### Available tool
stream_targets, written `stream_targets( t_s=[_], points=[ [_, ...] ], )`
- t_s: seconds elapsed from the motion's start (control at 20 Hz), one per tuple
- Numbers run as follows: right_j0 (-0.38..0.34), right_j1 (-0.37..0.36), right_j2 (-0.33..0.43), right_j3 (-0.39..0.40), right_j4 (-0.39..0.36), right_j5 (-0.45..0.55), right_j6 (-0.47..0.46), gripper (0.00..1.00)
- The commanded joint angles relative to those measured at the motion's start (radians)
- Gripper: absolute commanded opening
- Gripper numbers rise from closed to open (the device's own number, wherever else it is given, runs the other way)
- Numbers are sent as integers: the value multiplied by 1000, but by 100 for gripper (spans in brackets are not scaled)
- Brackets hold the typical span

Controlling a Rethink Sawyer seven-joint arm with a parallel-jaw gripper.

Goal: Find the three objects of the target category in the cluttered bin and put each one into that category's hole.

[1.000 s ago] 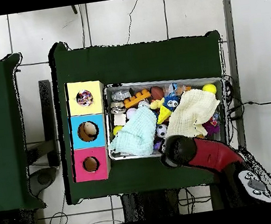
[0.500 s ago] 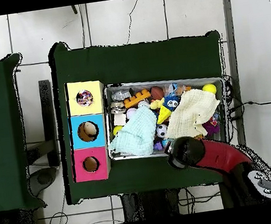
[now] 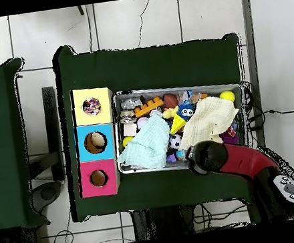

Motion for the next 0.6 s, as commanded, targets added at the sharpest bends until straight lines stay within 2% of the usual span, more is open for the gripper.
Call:
stream_targets(
  t_s=[0.05,0.35,0.6],
  points=[
    [-27,126,116,-171,-62,25,-100,100],
    [-49,147,128,-200,-82,45,-120,100],
    [-60,135,132,-186,-93,45,-112,100]
  ],
)
